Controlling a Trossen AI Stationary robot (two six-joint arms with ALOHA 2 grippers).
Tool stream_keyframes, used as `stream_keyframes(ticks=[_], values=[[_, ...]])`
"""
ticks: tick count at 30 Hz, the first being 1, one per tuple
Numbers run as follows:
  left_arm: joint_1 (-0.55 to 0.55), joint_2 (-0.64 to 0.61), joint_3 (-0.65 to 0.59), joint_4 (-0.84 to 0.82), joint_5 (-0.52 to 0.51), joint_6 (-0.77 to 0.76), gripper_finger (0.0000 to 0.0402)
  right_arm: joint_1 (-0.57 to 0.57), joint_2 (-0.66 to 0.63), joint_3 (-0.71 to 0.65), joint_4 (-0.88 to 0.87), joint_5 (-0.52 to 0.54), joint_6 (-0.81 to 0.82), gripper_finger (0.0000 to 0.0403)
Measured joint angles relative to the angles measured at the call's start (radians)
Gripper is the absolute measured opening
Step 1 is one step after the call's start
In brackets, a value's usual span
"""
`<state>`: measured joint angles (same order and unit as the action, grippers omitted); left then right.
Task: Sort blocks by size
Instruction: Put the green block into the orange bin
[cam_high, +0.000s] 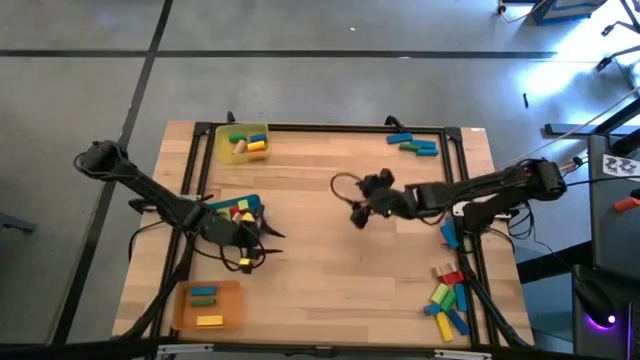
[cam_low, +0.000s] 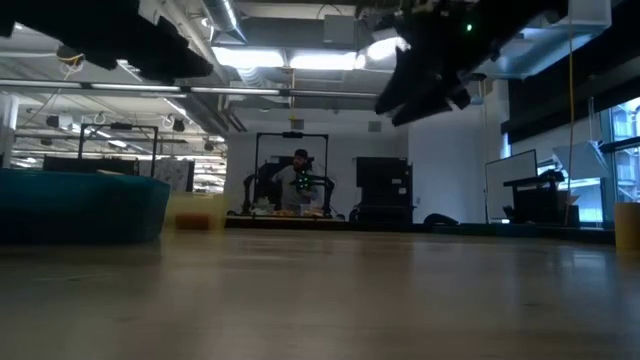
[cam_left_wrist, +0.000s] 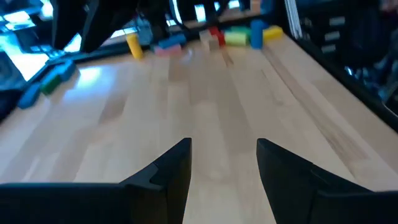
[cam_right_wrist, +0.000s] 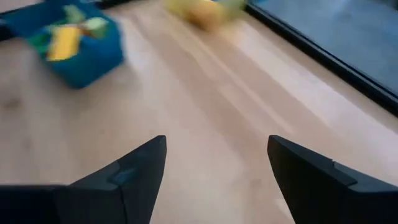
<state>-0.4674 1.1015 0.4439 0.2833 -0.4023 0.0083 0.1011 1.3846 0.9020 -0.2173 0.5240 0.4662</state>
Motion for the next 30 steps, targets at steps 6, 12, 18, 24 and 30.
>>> stream_keyframes(ticks=[6,12,18,24,30], values=[[0.038,0.0,-0.077,0.131,0.0,0.011,0.0164,-0.169,-0.017,0.0,-0.165,0.0,0.029,0.0282],[0.06,0.0,-0.08,0.125,-0.002,0.003,0.0164,-0.418,-0.017,0.0,-0.341,-0.013,0.027,0.0282],[0.063,0.0,-0.08,0.116,-0.002,0.009,0.0164,-0.667,0.008,0.0,-0.343,-0.104,-0.027,0.0282],[0.063,0.0,-0.08,0.116,-0.002,0.011,0.0164,-0.84,0.086,0.0,-0.316,-0.183,-0.065,0.0282],[0.063,0.0,-0.08,0.116,-0.002,0.025,0.0164,-0.907,0.155,0.0,-0.27,-0.186,-0.054,0.0282]])
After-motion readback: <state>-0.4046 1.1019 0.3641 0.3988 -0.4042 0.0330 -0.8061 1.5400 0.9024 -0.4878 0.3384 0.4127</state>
